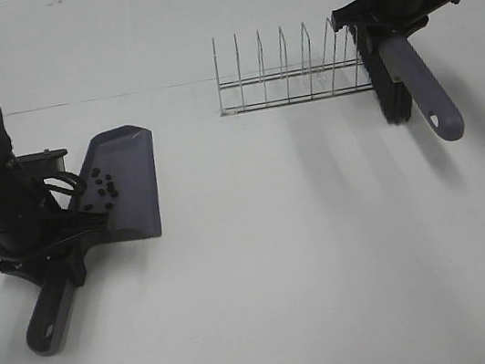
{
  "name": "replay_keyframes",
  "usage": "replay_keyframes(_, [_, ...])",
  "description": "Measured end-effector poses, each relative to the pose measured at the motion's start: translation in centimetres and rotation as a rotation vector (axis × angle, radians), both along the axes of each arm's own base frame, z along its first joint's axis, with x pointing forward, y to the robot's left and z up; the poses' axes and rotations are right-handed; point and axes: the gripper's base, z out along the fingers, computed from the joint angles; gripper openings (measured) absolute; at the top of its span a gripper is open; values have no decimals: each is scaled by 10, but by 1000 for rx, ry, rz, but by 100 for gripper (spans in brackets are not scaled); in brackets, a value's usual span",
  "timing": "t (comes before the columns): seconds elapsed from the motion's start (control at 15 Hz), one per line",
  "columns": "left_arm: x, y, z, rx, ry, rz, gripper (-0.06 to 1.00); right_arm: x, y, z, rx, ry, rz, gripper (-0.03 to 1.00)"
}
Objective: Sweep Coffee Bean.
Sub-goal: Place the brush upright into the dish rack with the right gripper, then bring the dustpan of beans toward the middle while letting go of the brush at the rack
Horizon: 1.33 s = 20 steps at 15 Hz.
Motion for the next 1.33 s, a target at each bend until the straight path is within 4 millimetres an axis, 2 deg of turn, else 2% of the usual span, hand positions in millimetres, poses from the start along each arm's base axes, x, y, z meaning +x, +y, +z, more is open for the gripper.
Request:
replay_keyframes(0.4, [0,0,0,0,0,0,32,3,-1,1,11,-35,-3,29])
replay_keyframes(0.6, [0,0,0,0,0,0,32,4,-1,2,13,-50,-3,56])
replay_keyframes(0.8, [0,0,0,0,0,0,32,4,-1,5,12,-56,-3,62])
replay_keyframes(0.93, [0,0,0,0,0,0,32,0,-2,22,11,-62,-8,62])
replay_keyframes(1.13, [0,-1,2,-13,-2,13,32,-14,-3,60,21,-58,-26,63])
replay_keyframes(1.33, [7,-19,13,-56,-38,10,32,-19,-2,70,43,-51,-34,63])
